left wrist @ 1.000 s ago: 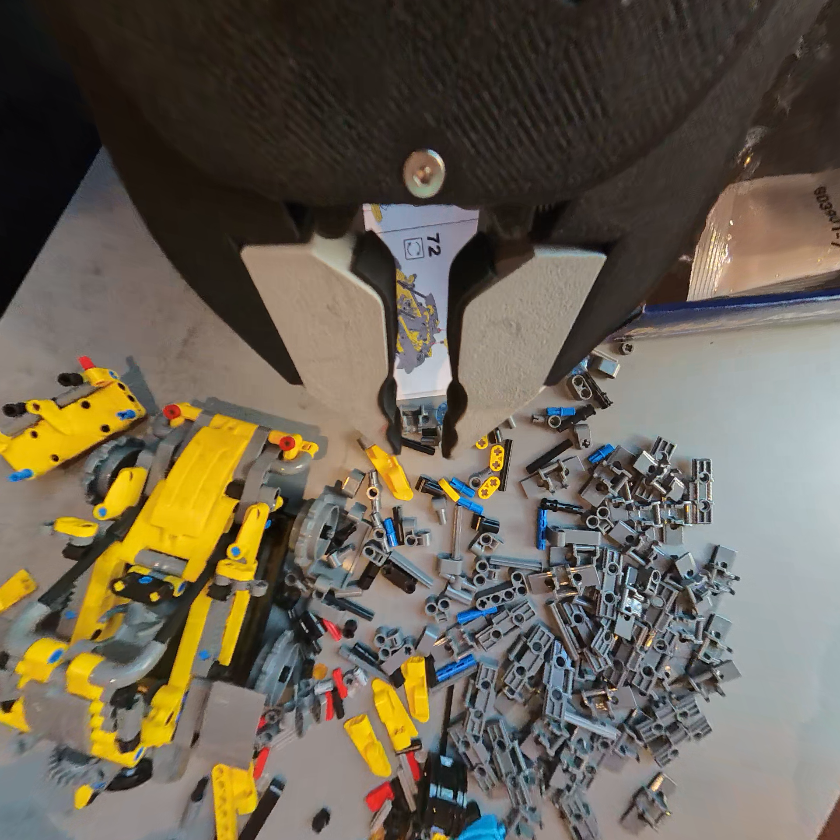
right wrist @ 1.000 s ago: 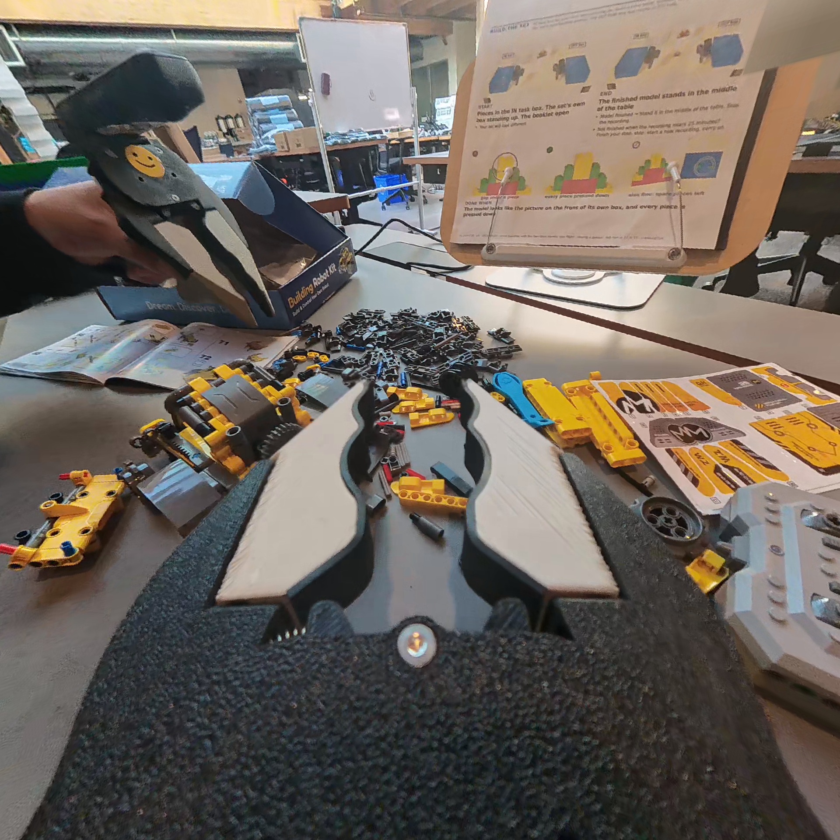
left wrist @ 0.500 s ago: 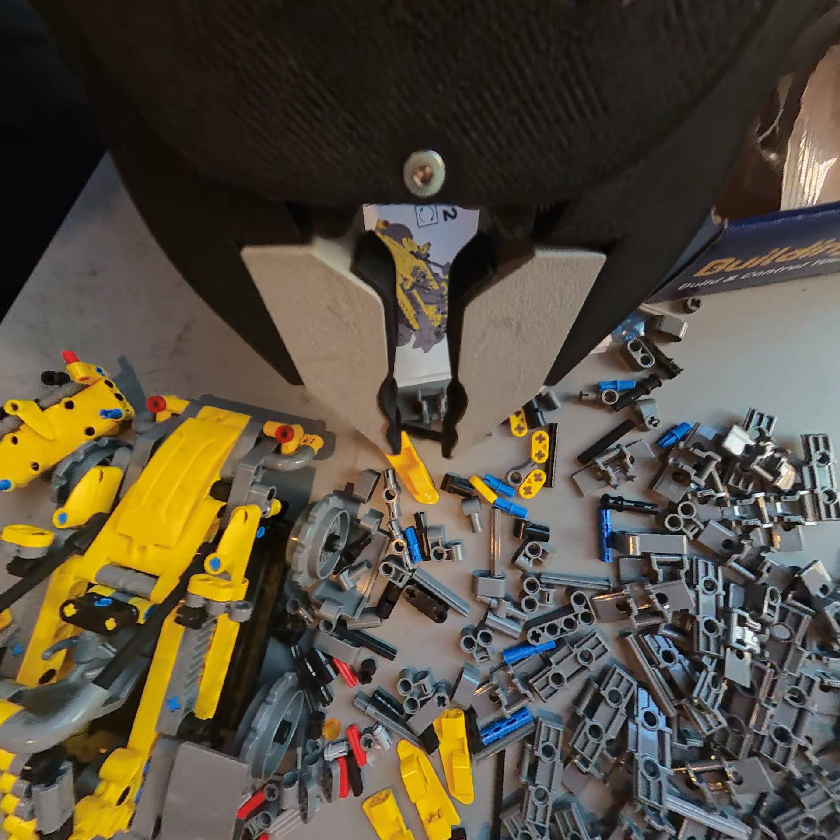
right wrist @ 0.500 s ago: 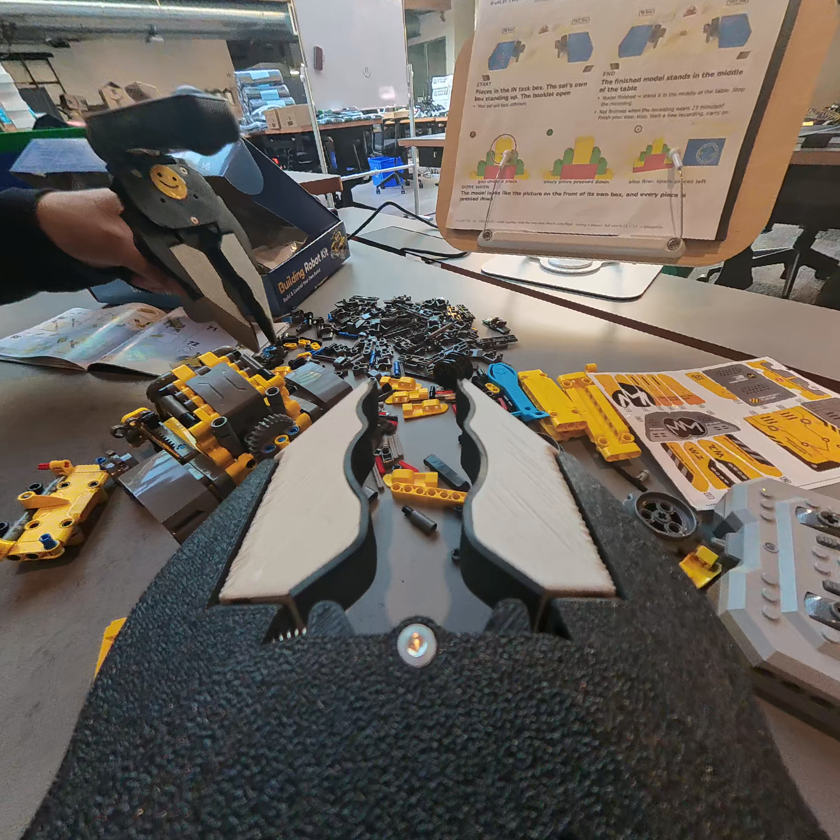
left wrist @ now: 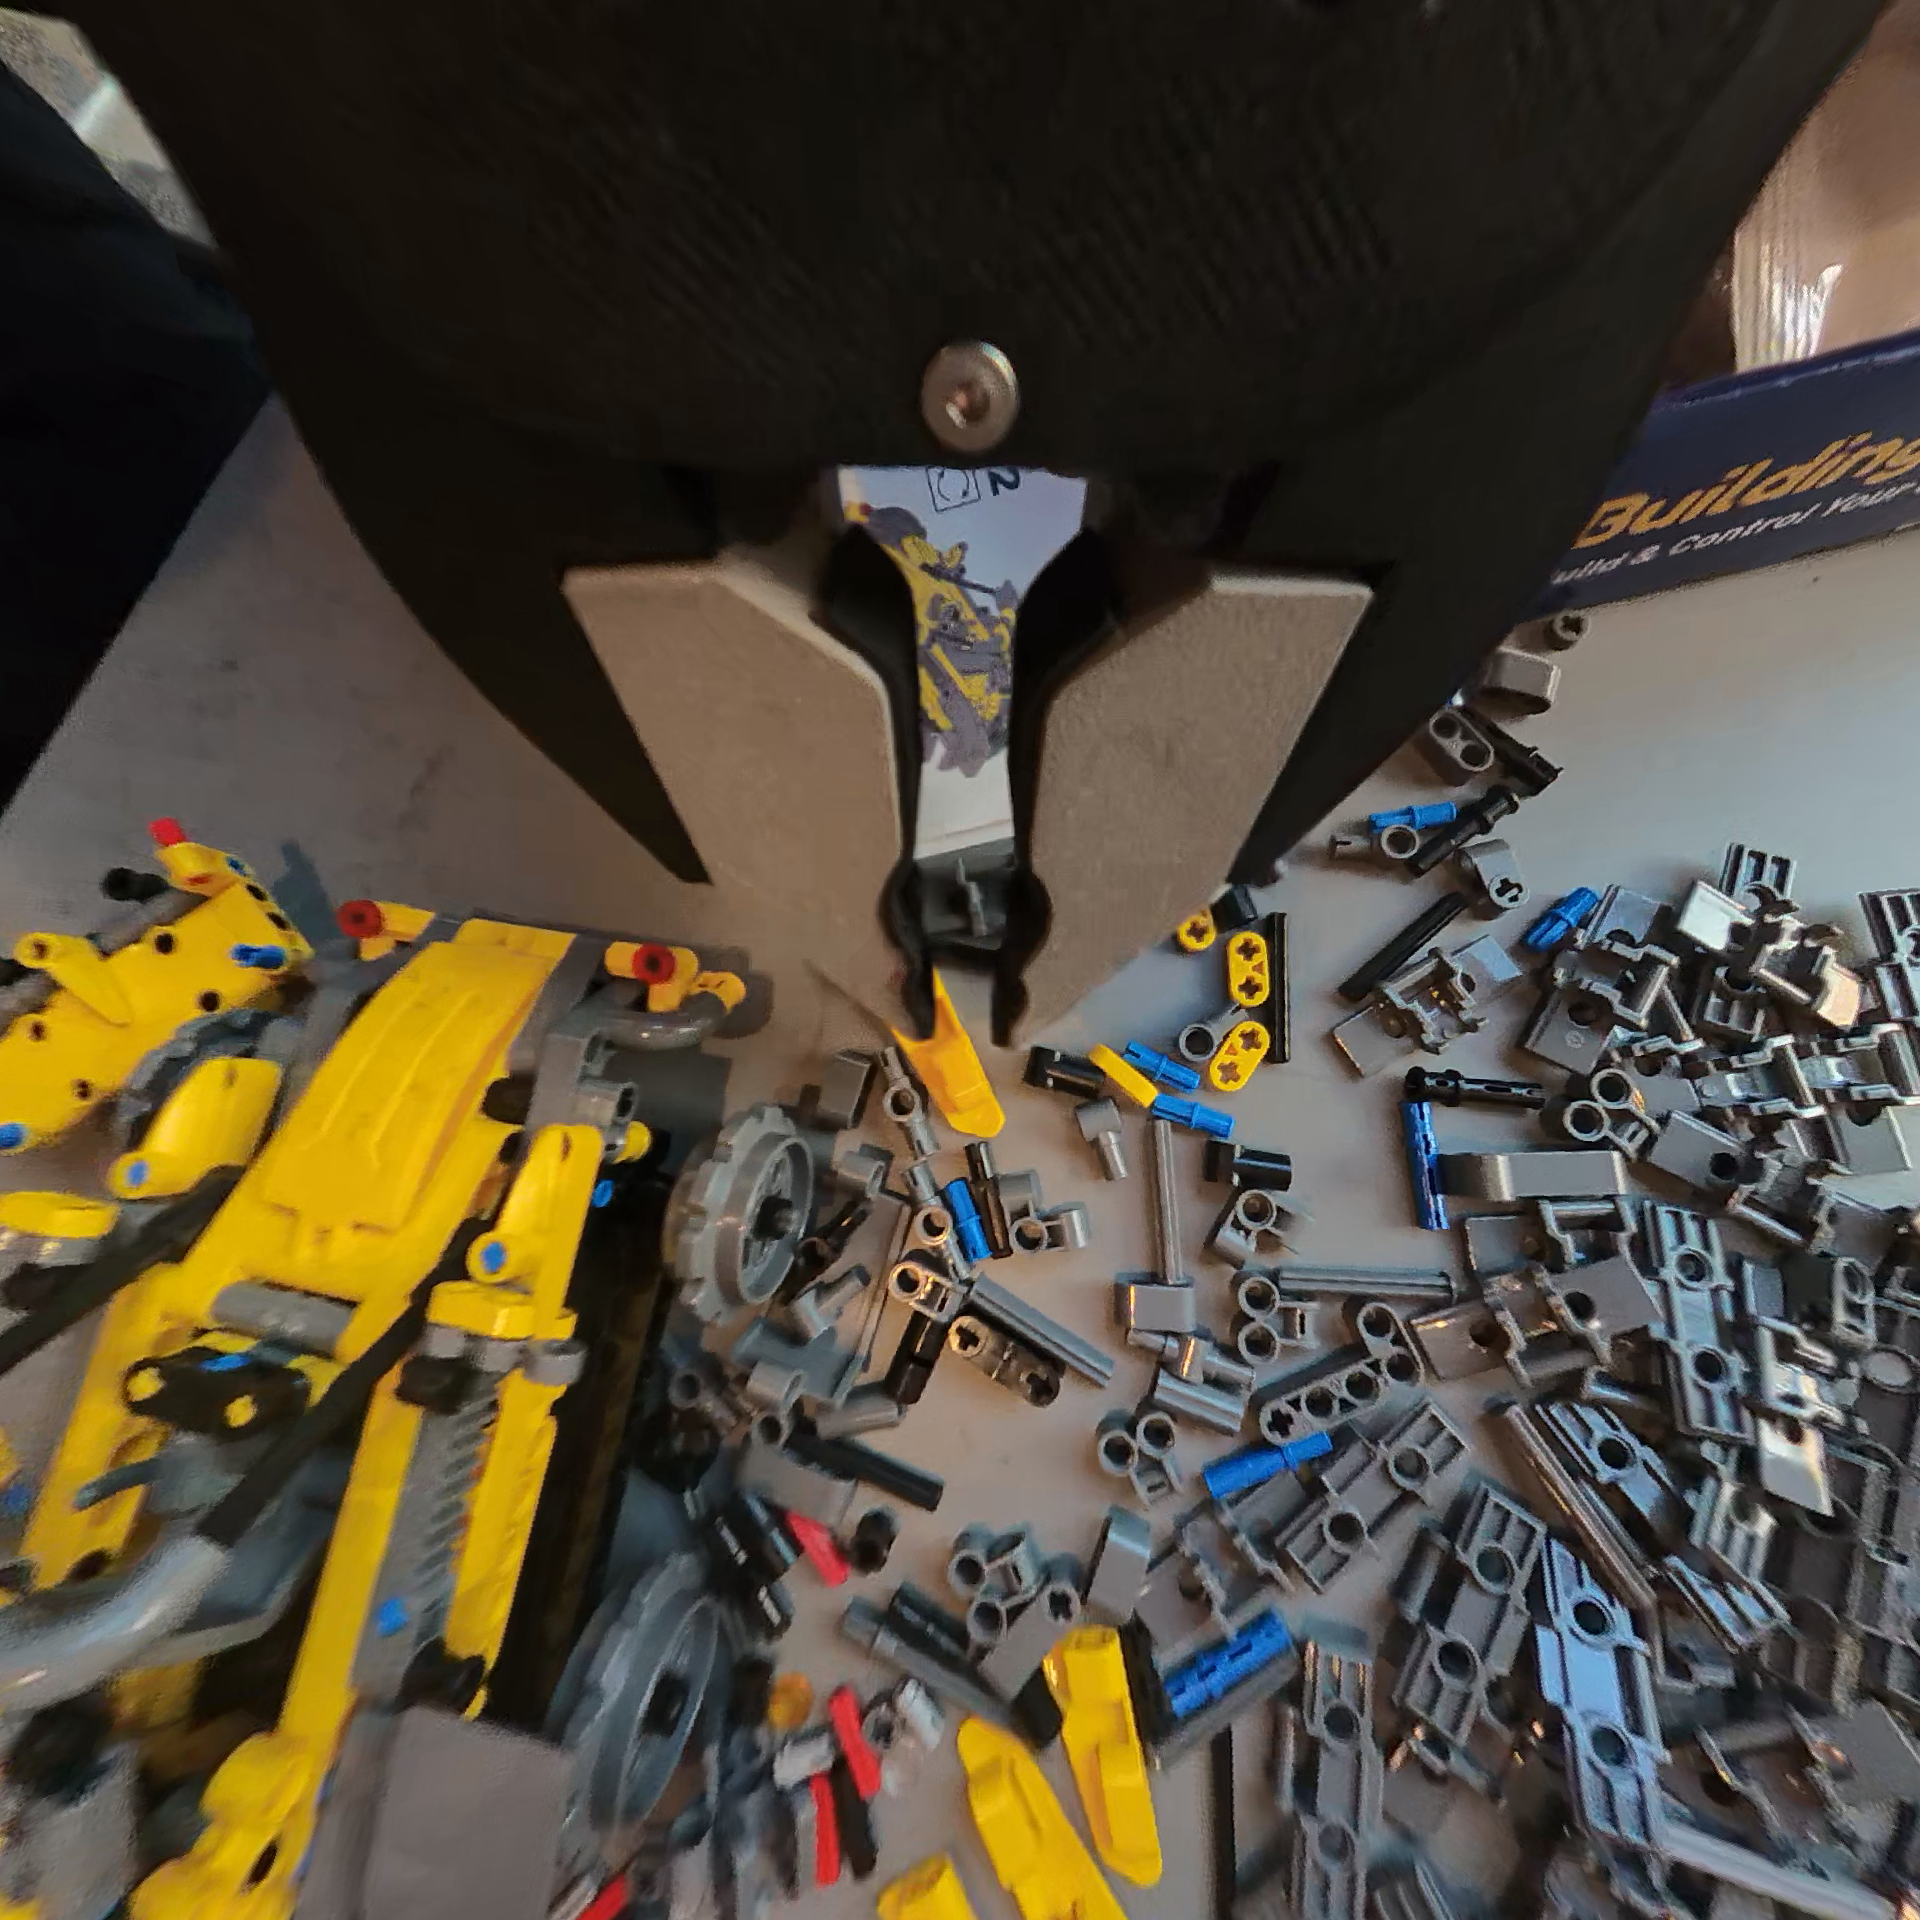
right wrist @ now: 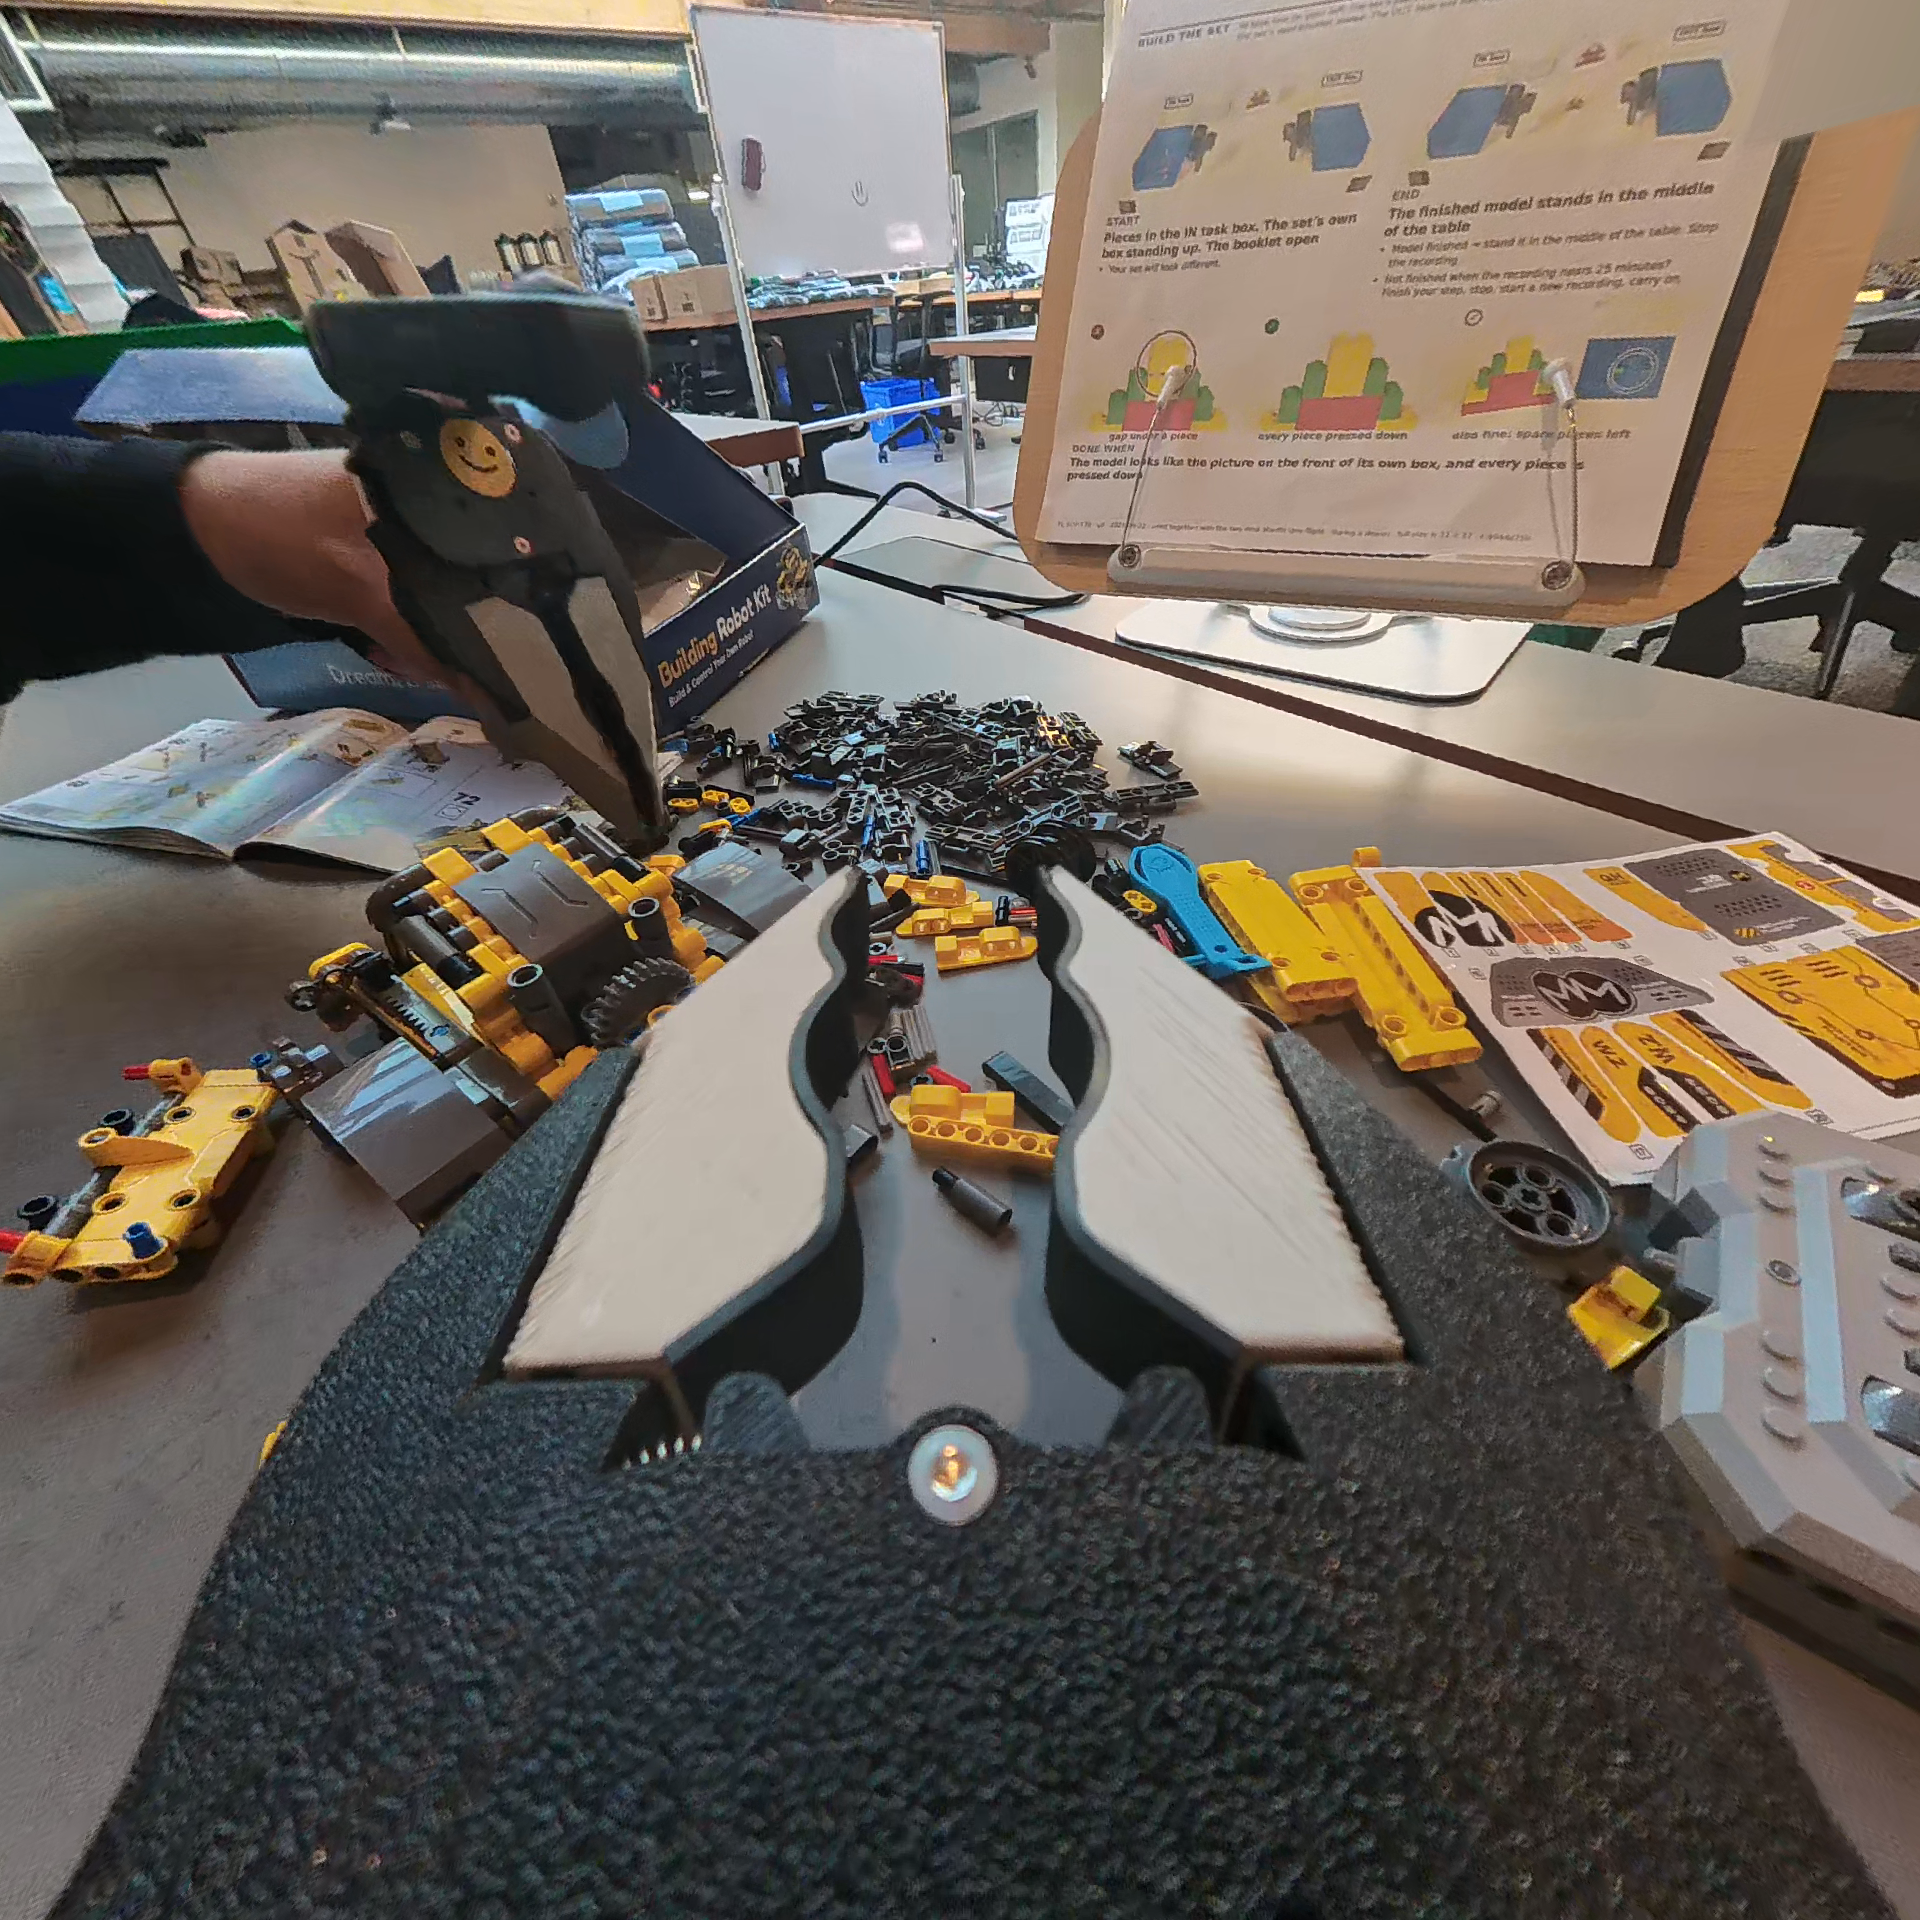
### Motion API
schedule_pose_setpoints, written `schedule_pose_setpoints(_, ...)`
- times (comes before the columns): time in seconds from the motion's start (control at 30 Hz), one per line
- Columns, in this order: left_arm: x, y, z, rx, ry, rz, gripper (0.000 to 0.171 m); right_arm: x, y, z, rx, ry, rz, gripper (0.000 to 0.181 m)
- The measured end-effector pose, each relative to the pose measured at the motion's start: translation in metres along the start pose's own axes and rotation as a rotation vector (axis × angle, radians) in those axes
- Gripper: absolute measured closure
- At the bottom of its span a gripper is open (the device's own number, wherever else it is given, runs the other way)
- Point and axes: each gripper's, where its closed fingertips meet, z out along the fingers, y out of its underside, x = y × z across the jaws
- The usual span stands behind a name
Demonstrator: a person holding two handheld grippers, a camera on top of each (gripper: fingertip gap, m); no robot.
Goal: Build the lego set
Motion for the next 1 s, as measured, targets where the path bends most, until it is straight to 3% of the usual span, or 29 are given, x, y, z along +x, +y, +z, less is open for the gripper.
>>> schedule_pose_setpoints(0.17,0.0,-0.01,-0.015,0.124,-0.018,-0.026,0.162,0.003,0.005,0.002,-0.021,0.013,0.0,0.149)
schedule_pose_setpoints(0.27,-0.01,-0.026,-0.023,0.28,-0.07,-0.081,0.161,0.005,0.007,0.002,-0.031,0.03,-0.011,0.149)
schedule_pose_setpoints(0.4,-0.009,-0.05,-0.03,0.411,0.007,-0.148,0.153,0.009,0.013,0.004,-0.051,0.044,-0.001,0.148)
schedule_pose_setpoints(0.53,-0.005,-0.06,-0.022,0.388,0.015,-0.094,0.153,0.013,0.015,0.005,-0.059,0.059,-0.005,0.148)
schedule_pose_setpoints(0.67,0.001,-0.07,-0.017,0.442,0.052,-0.059,0.148,0.012,0.013,0.003,-0.054,0.056,-0.01,0.147)
schedule_pose_setpoints(0.9,-0.011,-0.072,-0.013,0.488,0.045,-0.086,0.15,0.017,0.018,0.007,-0.075,0.049,0.001,0.147)
schedule_pose_setpoints(1.0,-0.016,-0.064,-0.004,0.441,0.014,-0.065,0.151,0.017,0.021,0.01,-0.099,0.042,0.003,0.144)
